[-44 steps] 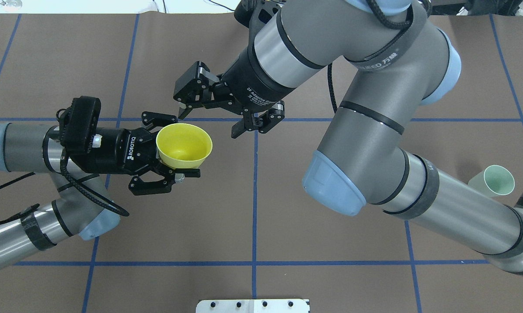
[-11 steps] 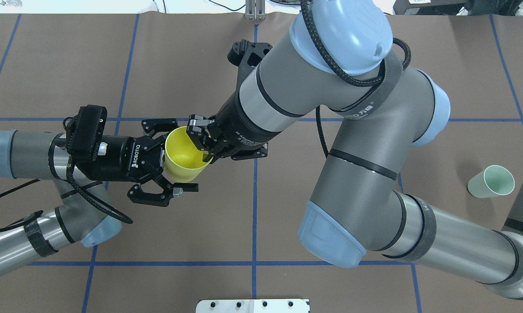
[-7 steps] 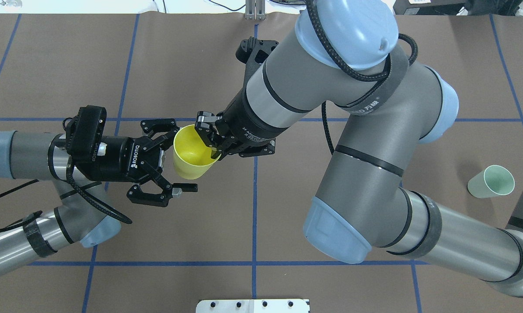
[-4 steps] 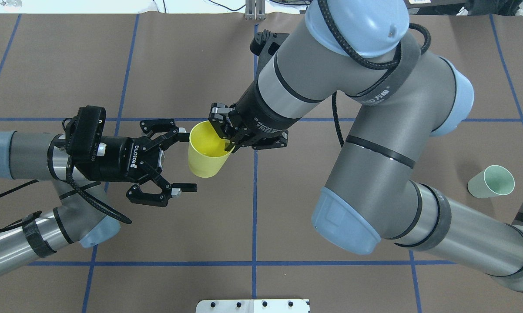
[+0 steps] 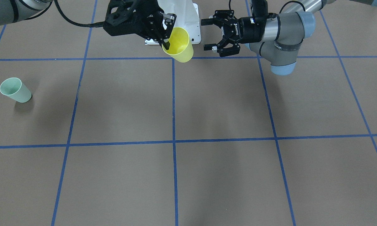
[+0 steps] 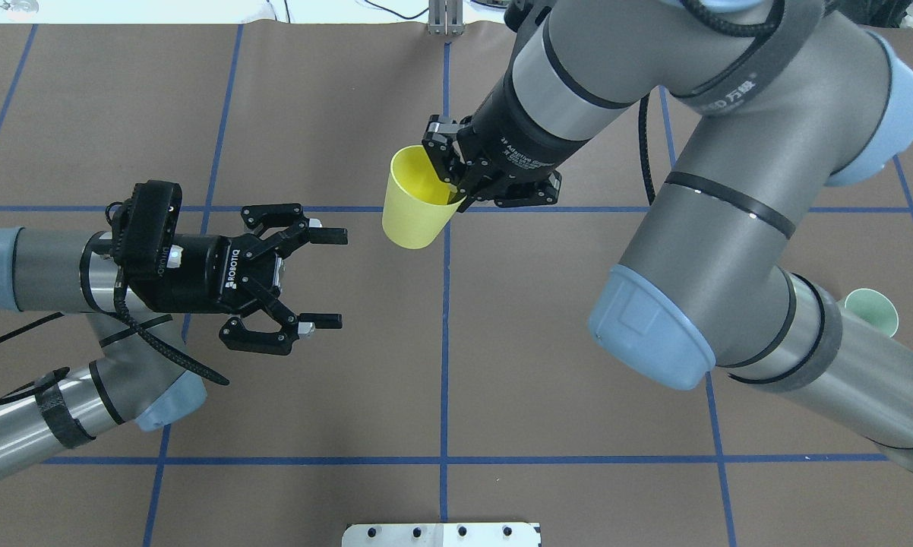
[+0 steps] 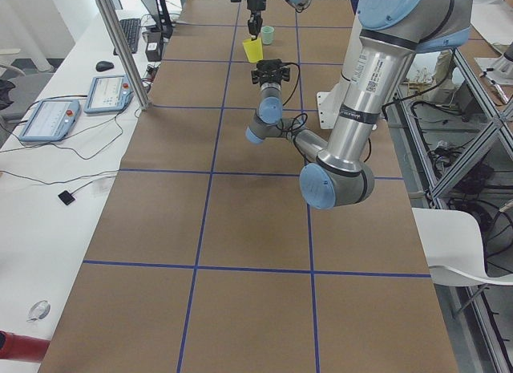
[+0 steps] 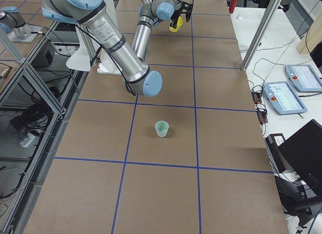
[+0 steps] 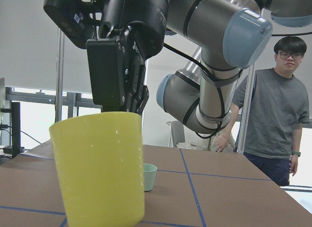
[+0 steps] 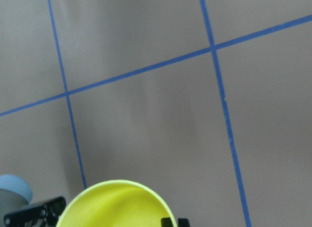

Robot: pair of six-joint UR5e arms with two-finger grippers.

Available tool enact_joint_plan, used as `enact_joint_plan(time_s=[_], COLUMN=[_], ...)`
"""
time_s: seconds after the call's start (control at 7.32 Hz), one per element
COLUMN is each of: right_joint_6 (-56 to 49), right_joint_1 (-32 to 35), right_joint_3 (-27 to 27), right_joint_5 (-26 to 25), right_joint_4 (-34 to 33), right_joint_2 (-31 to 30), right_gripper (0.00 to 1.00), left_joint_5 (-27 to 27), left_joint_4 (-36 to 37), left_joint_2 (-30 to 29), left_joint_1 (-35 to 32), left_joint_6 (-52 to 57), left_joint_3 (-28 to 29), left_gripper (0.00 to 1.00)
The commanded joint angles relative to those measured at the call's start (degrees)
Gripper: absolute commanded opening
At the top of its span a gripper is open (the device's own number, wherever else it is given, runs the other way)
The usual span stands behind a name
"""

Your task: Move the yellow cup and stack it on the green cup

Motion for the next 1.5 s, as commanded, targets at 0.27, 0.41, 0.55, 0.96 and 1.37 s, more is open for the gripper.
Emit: enact_joint_plan(time_s=[0.27, 0.41, 0.55, 0.96, 1.37], right_joint_6=[-1.9, -2.2, -3.2, -11.8, -18.2], right_joint_1=[5.1, 6.6, 7.7, 10.8, 11.7], right_joint_3=[1.3, 2.0, 2.0, 5.7, 6.3], right_joint_5=[-0.9, -0.8, -0.8, -0.7, -0.2], right_joint_4=[-0.7, -0.7, -0.7, -0.7, -0.7], right_joint_2=[-4.4, -5.0, -5.1, -12.0, -14.5], right_gripper=[0.0, 0.0, 0.0, 0.0, 0.0], left_joint_5=[4.9, 5.0, 4.7, -4.6, -8.9], left_joint_4=[15.0, 20.8, 27.4, 49.7, 76.2], left_joint_2=[6.3, 6.5, 6.5, 7.3, 8.5], left_joint_1=[-12.5, -14.8, -17.7, -27.7, -36.1], left_joint_6=[-2.2, -2.1, -1.7, 7.4, 30.1], left_joint_3=[-0.6, -0.5, -0.6, 0.1, 0.0], left_gripper=[1.0, 1.0, 1.0, 1.0, 1.0])
